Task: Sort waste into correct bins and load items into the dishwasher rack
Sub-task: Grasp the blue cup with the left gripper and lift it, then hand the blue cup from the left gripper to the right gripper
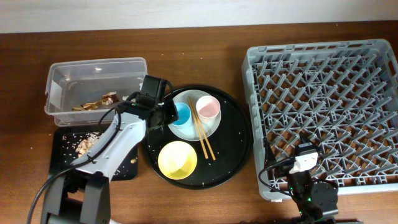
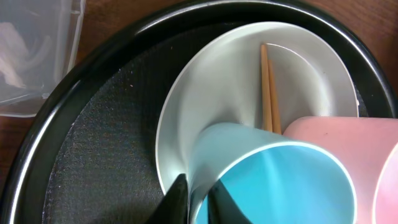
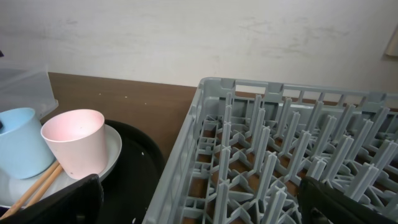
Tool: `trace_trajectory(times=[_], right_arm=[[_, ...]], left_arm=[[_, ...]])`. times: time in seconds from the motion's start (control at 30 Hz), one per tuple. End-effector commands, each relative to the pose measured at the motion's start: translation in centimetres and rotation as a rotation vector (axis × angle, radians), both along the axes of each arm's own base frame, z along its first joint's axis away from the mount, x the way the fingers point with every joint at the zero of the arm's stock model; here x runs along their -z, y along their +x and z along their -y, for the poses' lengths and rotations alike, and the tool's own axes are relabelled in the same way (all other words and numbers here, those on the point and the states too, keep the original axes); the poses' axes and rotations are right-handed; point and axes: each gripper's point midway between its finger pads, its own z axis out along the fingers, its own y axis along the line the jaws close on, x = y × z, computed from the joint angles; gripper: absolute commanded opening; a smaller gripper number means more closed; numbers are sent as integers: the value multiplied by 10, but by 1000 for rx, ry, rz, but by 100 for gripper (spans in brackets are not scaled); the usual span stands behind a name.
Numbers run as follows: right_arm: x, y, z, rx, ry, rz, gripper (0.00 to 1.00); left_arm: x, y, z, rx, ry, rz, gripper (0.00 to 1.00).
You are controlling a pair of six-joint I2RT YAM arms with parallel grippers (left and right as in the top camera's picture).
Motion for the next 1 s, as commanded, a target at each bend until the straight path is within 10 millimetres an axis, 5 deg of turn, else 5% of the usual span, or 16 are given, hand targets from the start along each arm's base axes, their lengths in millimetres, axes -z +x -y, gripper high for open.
trace_trajectory(times=[0.0,0.23,0.33,0.57,0.73,0.83,0.87,0.97], right_arm=[[3,0,0,2,-1,-6,98],[3,0,0,2,-1,-6,99],[3,0,0,2,-1,-6,98],[2,0,0,2,0,-4,98],[-9,-2,-13,-69,80,24,98],[-31,-11,-31,-177,275,16,98],[-69,-26,-48,-300,337,54,98],[-121,-48,-63,-423,329,90,99]], left_arm=[[-1,3,3,8,-6,4,9],[-5,4,3,8,-10,13,1],[-23,8,5,9,-22,51,0],[-144,4,26,115,-272,232,0],[-221,-17,20,228,-569,317,0],[-238,-26,13,278,-698,311,0],[-249,-34,11,324,-784,300,0],[-265,-44,17,409,-865,313,0]])
